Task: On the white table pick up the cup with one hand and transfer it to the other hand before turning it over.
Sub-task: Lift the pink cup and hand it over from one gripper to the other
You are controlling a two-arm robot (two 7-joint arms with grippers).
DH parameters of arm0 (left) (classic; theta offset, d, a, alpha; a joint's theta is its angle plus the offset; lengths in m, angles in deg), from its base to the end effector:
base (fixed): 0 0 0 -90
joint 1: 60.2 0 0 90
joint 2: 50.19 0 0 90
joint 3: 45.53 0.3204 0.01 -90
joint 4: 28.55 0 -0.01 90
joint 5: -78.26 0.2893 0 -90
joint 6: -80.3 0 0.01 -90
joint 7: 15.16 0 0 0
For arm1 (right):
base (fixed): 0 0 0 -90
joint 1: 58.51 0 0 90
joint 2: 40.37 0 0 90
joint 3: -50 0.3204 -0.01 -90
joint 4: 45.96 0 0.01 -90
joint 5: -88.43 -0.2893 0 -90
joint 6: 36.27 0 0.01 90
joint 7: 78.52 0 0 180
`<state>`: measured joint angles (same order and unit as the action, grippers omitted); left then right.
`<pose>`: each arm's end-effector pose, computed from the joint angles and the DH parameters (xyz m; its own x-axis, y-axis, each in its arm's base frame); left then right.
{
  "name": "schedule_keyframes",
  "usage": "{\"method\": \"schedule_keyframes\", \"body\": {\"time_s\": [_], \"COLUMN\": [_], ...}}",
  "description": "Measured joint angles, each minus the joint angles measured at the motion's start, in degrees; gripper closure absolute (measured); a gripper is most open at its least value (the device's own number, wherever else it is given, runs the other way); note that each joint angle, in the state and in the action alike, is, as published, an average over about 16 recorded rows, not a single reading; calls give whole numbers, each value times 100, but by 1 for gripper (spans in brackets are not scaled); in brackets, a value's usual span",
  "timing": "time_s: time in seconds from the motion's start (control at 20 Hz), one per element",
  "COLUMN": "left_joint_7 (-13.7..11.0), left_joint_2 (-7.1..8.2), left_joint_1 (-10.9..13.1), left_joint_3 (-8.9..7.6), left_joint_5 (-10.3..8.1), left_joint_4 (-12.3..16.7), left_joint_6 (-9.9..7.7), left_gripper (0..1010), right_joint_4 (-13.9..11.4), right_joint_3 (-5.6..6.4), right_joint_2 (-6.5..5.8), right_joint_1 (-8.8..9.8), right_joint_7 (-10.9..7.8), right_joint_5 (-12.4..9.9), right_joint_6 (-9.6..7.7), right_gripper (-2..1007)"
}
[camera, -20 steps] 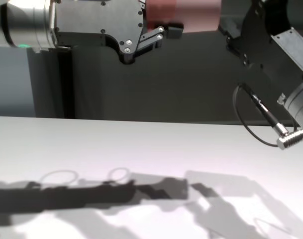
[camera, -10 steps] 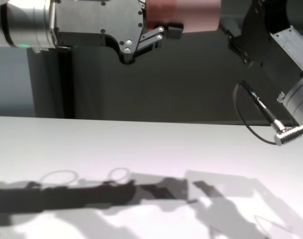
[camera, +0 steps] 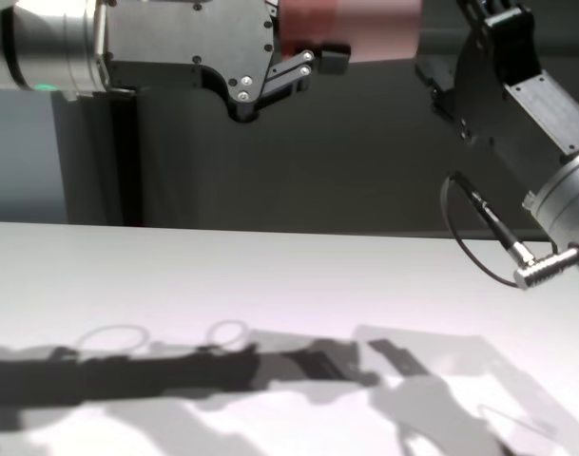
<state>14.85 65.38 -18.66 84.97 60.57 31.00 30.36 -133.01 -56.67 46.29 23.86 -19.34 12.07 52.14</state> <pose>0.5091 0.0513 -0.1811 0.6708 -0.0003 0.7416 -0.1066 0.9896 0.0968 0.3393 0.0684 -0.3081 0.6124 -0.0966 -0.7846 0.7408 0.4165 0.5269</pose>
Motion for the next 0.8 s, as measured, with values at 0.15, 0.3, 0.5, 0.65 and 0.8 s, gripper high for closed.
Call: {"method": "schedule_keyframes", "body": {"time_s": [0.15, 0.3, 0.5, 0.65, 0.8], "left_joint_7": [0, 0, 0, 0, 0], "left_joint_2": [0, 0, 0, 0, 0], "left_joint_1": [0, 0, 0, 0, 0], "left_joint_3": [0, 0, 0, 0, 0], "left_joint_5": [0, 0, 0, 0, 0], "left_joint_4": [0, 0, 0, 0, 0], "left_joint_6": [0, 0, 0, 0, 0], "left_gripper": [964, 964, 964, 964, 964], "right_joint_4": [54, 98, 148, 175, 193], "right_joint_3": [-46, -97, -167, -223, -278], "right_joint_2": [-17, -31, -48, -61, -76], "right_joint_1": [-52, -105, -175, -219, -253], "right_joint_7": [-1, -6, -12, -12, -7], "right_joint_5": [-24, -50, -83, -101, -114], "right_joint_6": [20, 35, 56, 76, 100], "right_gripper": [3, 3, 3, 3, 2]}}
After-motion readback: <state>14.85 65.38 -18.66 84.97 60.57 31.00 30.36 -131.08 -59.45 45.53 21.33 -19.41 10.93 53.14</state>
